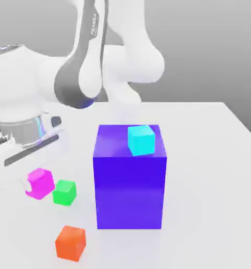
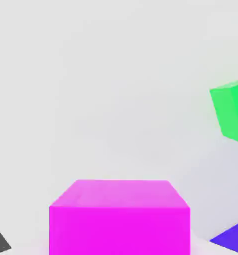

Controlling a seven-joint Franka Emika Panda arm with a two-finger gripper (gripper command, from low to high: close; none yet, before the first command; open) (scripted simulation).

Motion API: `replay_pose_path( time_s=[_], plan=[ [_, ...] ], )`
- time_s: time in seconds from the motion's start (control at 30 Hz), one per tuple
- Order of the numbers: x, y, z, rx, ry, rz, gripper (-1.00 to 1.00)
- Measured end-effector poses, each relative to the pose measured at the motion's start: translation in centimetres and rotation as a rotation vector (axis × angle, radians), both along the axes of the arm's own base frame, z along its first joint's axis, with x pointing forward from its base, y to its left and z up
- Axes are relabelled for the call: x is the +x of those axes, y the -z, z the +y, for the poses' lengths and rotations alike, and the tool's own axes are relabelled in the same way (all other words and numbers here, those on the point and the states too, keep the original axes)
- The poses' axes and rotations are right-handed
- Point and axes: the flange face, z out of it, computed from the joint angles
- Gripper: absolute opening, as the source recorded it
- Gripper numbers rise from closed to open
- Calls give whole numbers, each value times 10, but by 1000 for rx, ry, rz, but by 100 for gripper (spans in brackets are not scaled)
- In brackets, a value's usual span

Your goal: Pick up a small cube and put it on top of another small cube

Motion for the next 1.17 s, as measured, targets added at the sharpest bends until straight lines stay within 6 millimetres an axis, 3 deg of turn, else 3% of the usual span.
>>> replay_pose_path(
  time_s=[0.2,0.27,1.07,1.17],
  plan=[
    [-75,14,16,-49,339,67,-100],
    [-84,18,16,-61,378,74,-100],
    [-86,75,14,-72,390,79,-100],
    [-86,75,14,-72,390,77,-100]
  ],
)
